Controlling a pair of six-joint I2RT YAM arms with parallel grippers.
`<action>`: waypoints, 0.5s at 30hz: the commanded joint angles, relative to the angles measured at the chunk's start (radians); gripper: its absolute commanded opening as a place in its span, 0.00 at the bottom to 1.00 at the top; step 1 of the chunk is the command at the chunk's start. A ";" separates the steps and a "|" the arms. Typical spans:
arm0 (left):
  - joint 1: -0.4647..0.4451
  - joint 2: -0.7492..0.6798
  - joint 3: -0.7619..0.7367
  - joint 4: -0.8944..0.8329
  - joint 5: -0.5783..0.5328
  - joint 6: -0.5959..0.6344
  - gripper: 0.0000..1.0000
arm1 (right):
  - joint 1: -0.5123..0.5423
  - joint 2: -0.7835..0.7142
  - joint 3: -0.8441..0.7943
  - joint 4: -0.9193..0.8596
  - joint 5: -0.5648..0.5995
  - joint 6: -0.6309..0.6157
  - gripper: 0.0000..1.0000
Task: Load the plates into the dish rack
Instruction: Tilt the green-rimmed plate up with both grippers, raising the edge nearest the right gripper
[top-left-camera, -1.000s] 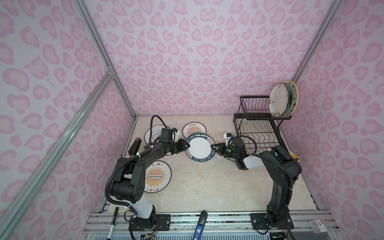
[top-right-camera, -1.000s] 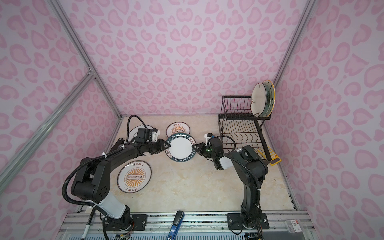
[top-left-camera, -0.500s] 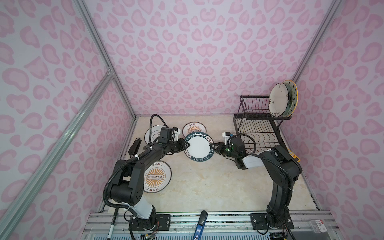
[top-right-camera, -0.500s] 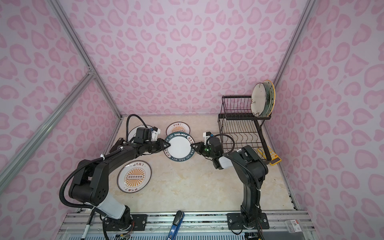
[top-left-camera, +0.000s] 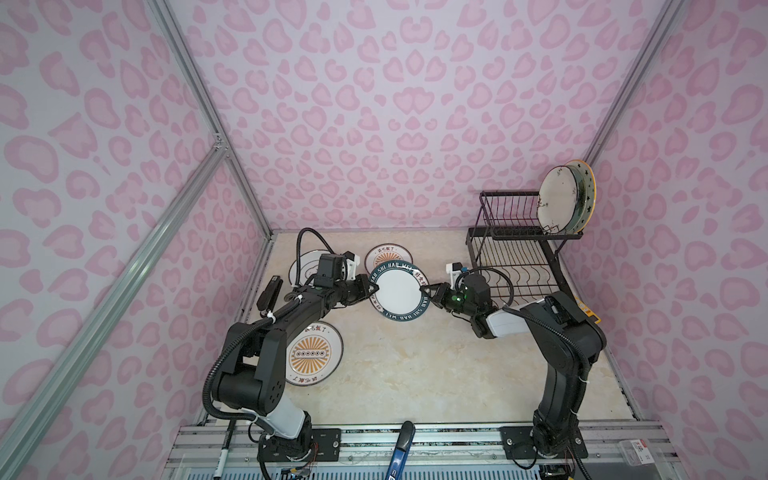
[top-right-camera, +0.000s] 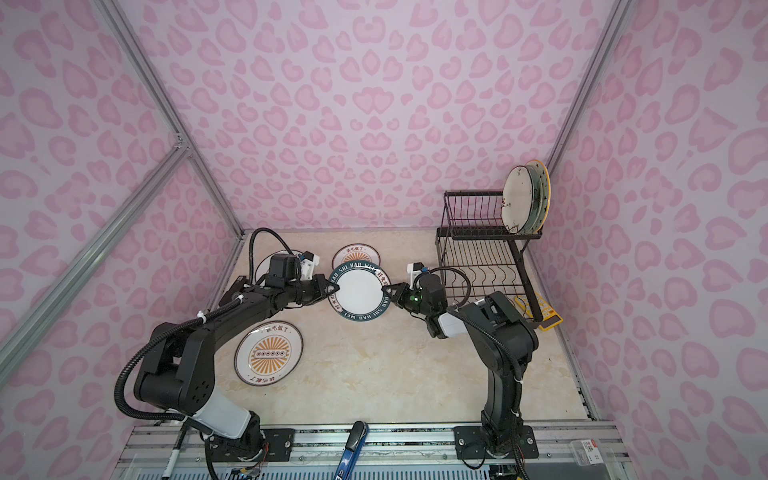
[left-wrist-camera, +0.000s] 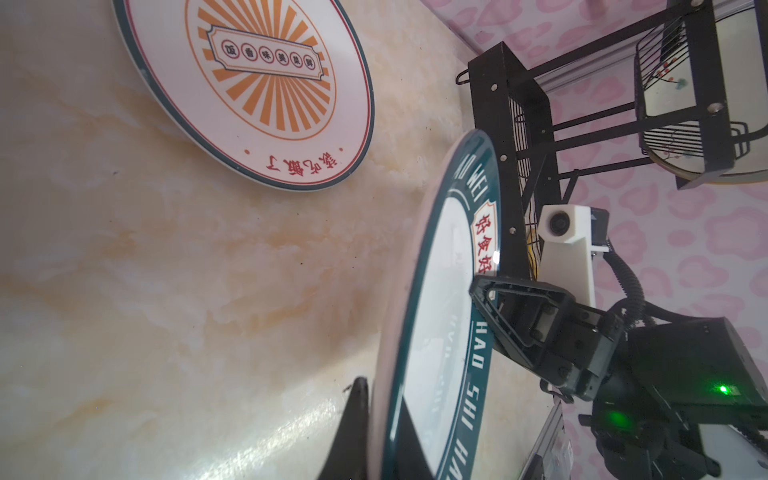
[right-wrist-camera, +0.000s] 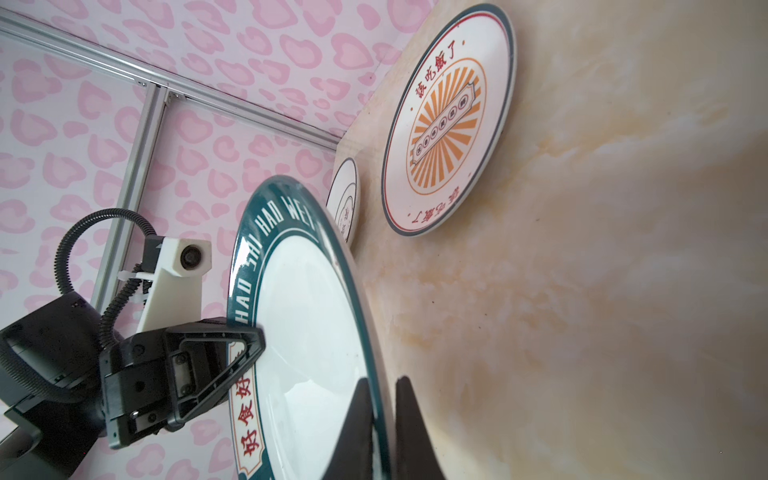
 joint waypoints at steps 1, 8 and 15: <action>-0.008 -0.014 -0.004 0.047 0.058 0.047 0.03 | 0.007 -0.008 0.000 0.040 -0.026 -0.015 0.13; -0.003 -0.012 -0.016 0.134 0.109 -0.001 0.03 | 0.007 -0.015 -0.002 0.048 -0.033 -0.013 0.23; 0.000 0.002 -0.007 0.194 0.129 -0.037 0.03 | 0.011 -0.013 -0.002 0.067 -0.055 -0.009 0.25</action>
